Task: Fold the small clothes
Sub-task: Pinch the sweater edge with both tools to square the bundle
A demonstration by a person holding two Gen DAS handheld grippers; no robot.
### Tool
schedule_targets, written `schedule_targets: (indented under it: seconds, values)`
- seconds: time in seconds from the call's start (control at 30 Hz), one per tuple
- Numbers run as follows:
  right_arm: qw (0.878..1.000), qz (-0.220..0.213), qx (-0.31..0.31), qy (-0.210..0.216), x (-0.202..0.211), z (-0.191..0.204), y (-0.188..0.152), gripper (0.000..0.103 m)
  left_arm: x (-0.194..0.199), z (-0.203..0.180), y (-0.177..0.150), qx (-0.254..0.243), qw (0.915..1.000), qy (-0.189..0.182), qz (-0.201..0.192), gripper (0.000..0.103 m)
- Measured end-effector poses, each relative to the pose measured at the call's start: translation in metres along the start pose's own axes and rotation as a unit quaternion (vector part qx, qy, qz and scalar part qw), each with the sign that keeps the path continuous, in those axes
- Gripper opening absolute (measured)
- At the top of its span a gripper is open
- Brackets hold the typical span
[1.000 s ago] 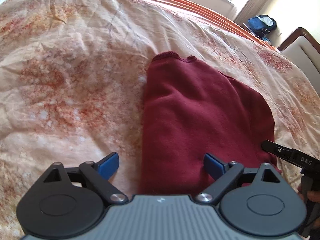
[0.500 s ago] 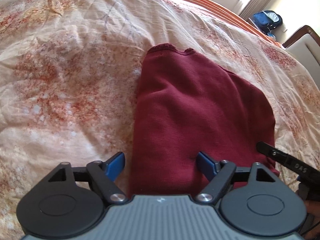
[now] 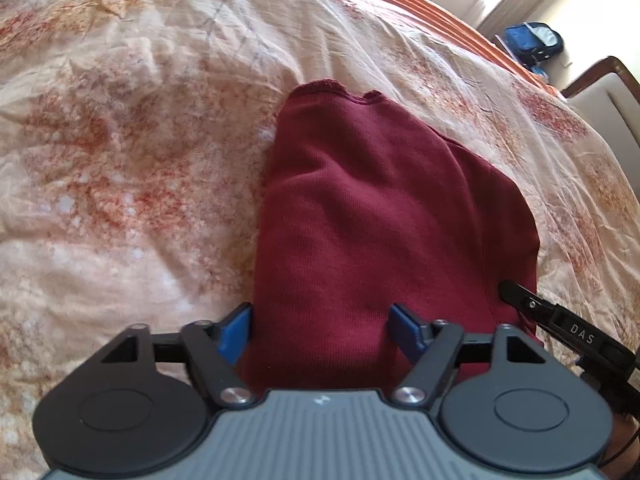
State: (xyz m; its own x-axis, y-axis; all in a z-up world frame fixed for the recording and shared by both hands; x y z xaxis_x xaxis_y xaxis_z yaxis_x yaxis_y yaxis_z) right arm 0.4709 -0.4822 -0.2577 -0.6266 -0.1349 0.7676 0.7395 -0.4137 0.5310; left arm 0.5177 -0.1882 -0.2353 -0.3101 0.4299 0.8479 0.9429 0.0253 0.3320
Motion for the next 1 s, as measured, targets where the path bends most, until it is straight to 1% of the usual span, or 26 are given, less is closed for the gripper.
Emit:
schedule_targets:
  seconds: [0.07, 0.1, 0.13, 0.27, 0.4, 0.53, 0.63, 0.8, 1.0]
  values:
    - [1.0, -0.001, -0.008, -0.008, 0.002, 0.002, 0.001, 0.03, 0.003, 0.001, 0.001, 0.007, 1.0, 0.006, 0.002, 0.06]
    - [1.0, 0.0, -0.01, -0.014, 0.003, 0.003, 0.001, 0.028, 0.005, 0.001, 0.001, 0.01, 0.9999, 0.008, 0.002, 0.057]
    - [1.0, 0.0, -0.012, -0.017, 0.005, 0.004, 0.001, 0.024, 0.006, 0.001, 0.002, 0.011, 0.9999, 0.011, 0.002, 0.051]
    - [0.999, -0.004, -0.029, -0.022, 0.015, 0.009, 0.004, 0.018, 0.016, -0.006, 0.005, 0.002, 0.9997, 0.023, -0.003, 0.033]
    - [0.999, -0.011, -0.048, -0.021, 0.034, 0.02, 0.008, 0.016, 0.037, -0.025, 0.01, -0.034, 0.9987, 0.032, -0.02, 0.029]
    - [0.999, -0.026, -0.035, -0.01, 0.058, 0.042, 0.015, 0.015, 0.065, -0.039, 0.014, -0.07, 0.9966, 0.026, -0.036, 0.029]
    - [0.999, -0.031, -0.025, -0.001, 0.071, 0.062, 0.015, 0.015, 0.086, -0.039, 0.015, -0.094, 0.9936, 0.034, -0.052, 0.028]
    - [0.999, -0.036, -0.011, 0.011, 0.081, 0.098, 0.003, 0.015, 0.113, -0.021, 0.016, -0.102, 0.9922, 0.031, -0.065, 0.028]
    - [0.999, -0.032, 0.004, 0.026, 0.073, 0.151, -0.018, 0.015, 0.143, 0.026, 0.014, -0.092, 0.9921, 0.04, -0.075, 0.028]
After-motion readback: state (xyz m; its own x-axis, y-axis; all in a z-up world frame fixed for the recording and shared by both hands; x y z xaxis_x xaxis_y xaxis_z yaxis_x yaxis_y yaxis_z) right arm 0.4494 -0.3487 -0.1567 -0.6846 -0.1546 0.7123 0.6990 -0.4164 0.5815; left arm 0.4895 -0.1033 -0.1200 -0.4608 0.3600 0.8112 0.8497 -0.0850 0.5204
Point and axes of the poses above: each gripper's, at about its wrist camera, not at the fingertips, and x roughly against the way its jaws point, z to its left, y to its top, the point moved 7 cm from there along -x, roughly the way its jaws point, and after that the axes turned 3 degrees about -y, right-handed, at the moved point
